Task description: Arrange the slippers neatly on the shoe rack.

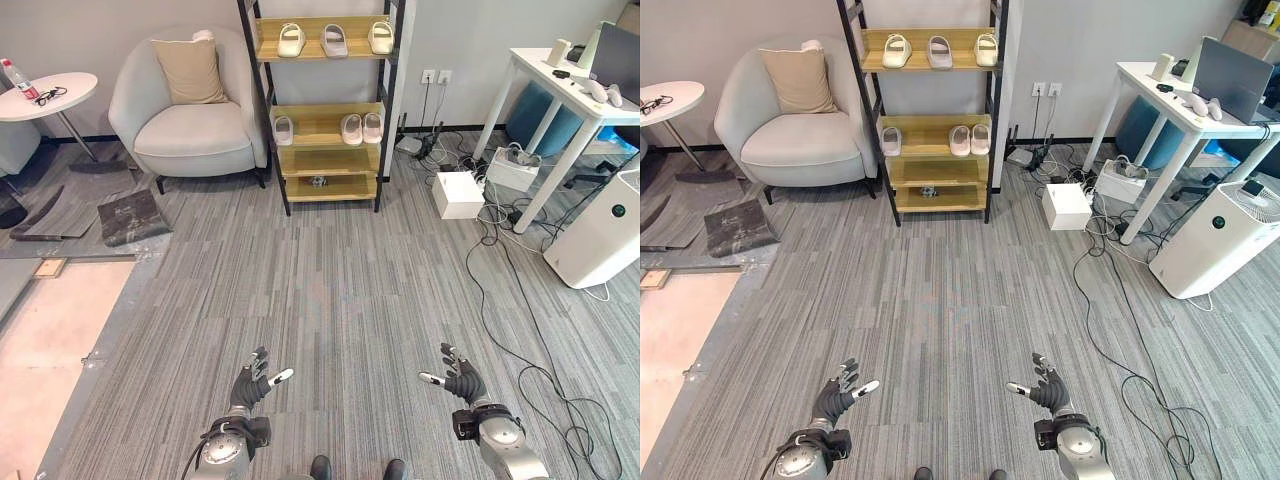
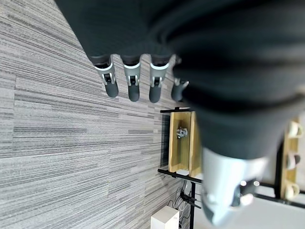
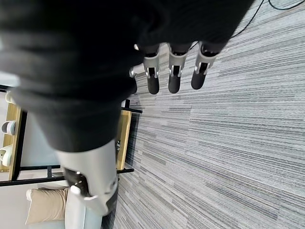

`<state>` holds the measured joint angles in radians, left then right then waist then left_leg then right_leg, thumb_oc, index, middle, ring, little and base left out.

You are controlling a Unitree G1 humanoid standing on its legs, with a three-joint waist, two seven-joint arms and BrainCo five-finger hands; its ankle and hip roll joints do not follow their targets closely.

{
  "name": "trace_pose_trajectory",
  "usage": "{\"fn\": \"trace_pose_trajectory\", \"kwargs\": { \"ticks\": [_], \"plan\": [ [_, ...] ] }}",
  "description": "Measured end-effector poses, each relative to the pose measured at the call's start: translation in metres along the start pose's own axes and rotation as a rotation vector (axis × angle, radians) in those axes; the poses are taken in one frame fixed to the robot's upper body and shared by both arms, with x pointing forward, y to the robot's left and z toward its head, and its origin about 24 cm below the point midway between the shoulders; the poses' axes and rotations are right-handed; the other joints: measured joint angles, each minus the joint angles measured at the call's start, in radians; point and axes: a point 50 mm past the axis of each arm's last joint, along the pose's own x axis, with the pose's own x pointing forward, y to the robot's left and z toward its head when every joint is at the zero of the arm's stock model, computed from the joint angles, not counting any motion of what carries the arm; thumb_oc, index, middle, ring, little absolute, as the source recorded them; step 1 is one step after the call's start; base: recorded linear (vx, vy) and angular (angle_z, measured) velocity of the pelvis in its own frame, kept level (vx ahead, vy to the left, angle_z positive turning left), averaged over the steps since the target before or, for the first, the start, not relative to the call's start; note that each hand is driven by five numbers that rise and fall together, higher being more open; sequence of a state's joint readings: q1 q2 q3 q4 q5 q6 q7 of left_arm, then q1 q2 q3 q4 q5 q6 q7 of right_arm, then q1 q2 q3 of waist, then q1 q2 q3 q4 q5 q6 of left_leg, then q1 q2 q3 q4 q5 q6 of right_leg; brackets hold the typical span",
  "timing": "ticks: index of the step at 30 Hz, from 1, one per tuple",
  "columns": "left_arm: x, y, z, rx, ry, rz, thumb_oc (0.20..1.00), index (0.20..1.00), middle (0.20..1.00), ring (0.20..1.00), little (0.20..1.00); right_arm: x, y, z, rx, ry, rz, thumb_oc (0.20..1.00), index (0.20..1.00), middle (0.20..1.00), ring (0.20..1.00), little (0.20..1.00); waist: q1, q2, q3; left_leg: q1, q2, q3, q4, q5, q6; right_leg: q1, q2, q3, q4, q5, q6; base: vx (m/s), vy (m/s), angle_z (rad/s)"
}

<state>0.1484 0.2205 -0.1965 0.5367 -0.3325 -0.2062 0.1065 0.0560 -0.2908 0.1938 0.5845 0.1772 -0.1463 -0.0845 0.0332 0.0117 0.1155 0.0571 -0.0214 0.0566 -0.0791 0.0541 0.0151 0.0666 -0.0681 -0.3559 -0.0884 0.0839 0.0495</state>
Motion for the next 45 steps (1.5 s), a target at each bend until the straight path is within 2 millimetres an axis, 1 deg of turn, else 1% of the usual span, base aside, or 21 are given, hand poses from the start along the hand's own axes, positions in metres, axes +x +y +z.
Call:
{"fn": "trace_pose_trajectory", "kwargs": {
  "ticks": [15, 22, 39, 45],
  "plan": [
    [0.000, -0.001, 0.000, -0.002, 0.000, 0.000, 1.000, 1.000, 1.000, 1.000, 1.000, -0.005, -0.002, -0.011, 0.000, 0.039, -0.008, 1.000, 1.000, 1.000, 1.000, 1.000, -0.001, 0.009, -0.003, 0.002, 0.000, 0.001, 0.000, 0.001, 0.001, 0.001, 0.000, 0.000, 0.000, 0.004, -0.007, 0.00, 0.000, 0.00],
    [-0.001, -0.001, -0.001, -0.003, 0.004, 0.000, 1.000, 1.000, 1.000, 1.000, 1.000, -0.005, -0.002, -0.011, 0.000, 0.040, -0.007, 1.000, 1.000, 1.000, 1.000, 1.000, -0.001, 0.013, 0.000, 0.002, 0.000, 0.001, 0.000, 0.001, 0.000, 0.001, 0.000, 0.000, 0.000, 0.004, -0.006, 0.00, 0.000, 0.00],
    [-0.004, 0.000, -0.006, -0.004, 0.020, 0.004, 1.000, 1.000, 1.000, 1.000, 1.000, -0.005, -0.001, -0.012, 0.000, 0.042, -0.004, 1.000, 1.000, 1.000, 1.000, 1.000, -0.002, 0.002, 0.006, 0.005, 0.000, 0.007, 0.000, 0.001, 0.000, 0.001, 0.000, 0.005, 0.000, 0.001, -0.001, 0.00, 0.000, 0.00],
    [-0.010, 0.004, -0.015, -0.009, 0.051, 0.020, 1.000, 1.000, 1.000, 1.000, 1.000, -0.007, -0.001, -0.014, 0.001, 0.051, -0.003, 1.000, 1.000, 1.000, 1.000, 1.000, -0.001, 0.001, 0.007, 0.006, 0.000, 0.008, 0.000, 0.001, 0.000, 0.002, 0.000, 0.006, 0.000, 0.001, -0.001, 0.01, 0.037, 0.00]
  ]
}}
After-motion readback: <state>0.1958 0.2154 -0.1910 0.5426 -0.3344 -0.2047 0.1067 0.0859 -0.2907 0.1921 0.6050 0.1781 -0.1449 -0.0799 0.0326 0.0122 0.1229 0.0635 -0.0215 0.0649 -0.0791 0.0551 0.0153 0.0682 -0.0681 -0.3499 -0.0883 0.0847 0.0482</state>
